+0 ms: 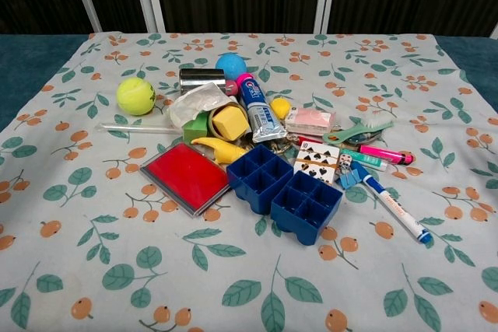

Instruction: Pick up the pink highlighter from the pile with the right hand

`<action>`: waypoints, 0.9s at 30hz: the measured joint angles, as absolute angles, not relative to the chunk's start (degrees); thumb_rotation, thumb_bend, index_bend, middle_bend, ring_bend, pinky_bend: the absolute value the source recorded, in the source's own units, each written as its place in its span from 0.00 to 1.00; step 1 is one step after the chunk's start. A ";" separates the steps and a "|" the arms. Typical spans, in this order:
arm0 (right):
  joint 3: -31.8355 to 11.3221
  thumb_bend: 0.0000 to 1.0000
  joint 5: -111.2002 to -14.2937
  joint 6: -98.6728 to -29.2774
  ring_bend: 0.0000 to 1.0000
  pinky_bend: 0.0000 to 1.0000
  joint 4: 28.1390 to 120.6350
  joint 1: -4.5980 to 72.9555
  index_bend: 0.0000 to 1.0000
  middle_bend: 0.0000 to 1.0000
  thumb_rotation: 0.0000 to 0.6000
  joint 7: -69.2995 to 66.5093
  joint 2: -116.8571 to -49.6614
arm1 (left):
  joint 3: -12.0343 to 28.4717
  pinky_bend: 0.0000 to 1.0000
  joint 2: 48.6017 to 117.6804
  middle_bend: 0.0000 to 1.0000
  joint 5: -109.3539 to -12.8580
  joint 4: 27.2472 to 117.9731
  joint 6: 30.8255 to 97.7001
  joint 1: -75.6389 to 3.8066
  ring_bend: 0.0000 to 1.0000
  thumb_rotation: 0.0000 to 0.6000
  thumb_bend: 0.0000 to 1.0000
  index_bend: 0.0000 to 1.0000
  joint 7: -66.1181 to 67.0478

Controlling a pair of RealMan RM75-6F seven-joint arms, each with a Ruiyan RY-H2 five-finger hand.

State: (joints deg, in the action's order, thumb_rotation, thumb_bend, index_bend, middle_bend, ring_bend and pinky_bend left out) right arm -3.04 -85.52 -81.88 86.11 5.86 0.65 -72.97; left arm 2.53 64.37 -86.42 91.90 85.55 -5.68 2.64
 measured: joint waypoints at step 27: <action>-15.42 0.30 -62.82 -61.39 0.16 0.22 83.57 25.08 0.36 0.37 1.00 7.80 -86.16 | 2.43 0.09 63.47 0.00 -85.81 93.13 85.12 -5.45 0.05 1.00 0.52 0.00 0.70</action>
State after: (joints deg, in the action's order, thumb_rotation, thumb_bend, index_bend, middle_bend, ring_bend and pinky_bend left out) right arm -15.42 -62.82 -61.39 83.57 25.08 7.80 -86.16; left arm 2.43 63.47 -85.81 93.13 85.12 -5.45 0.70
